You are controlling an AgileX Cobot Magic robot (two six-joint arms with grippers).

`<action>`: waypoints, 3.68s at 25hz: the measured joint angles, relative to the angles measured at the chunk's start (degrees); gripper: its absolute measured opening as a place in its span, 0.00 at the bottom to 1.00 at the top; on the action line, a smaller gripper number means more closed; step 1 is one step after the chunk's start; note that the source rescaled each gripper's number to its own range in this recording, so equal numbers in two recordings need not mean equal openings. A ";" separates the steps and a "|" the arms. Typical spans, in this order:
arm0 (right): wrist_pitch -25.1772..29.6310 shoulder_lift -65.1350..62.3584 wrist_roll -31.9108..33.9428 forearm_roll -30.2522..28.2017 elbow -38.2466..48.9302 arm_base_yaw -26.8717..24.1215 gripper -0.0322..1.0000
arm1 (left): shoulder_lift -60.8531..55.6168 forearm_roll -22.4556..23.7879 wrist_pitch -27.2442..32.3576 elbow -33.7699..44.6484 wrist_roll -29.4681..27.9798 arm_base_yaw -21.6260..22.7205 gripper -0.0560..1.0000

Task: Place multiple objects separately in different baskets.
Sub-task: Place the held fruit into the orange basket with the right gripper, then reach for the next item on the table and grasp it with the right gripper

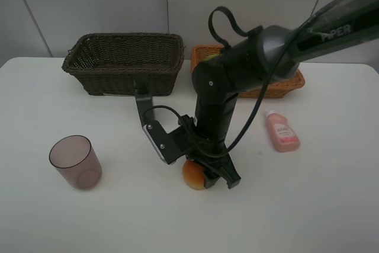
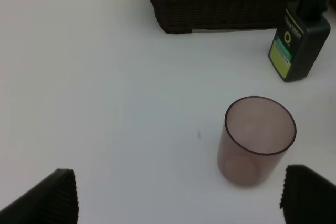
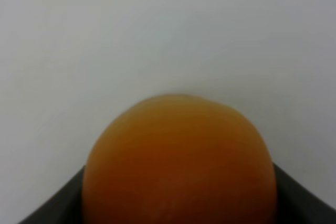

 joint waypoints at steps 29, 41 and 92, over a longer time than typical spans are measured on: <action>13.53 -1.31 81.91 -10.51 -23.06 -27.41 0.21 | 0.00 0.00 0.00 0.00 0.00 0.00 1.00; 3.15 -1.19 82.08 -10.51 -23.06 -36.61 0.21 | 0.00 0.00 0.00 0.00 0.00 0.00 1.00; -3.34 -13.78 87.04 -11.80 7.80 -28.61 0.99 | 0.00 0.00 0.00 0.00 0.00 0.00 1.00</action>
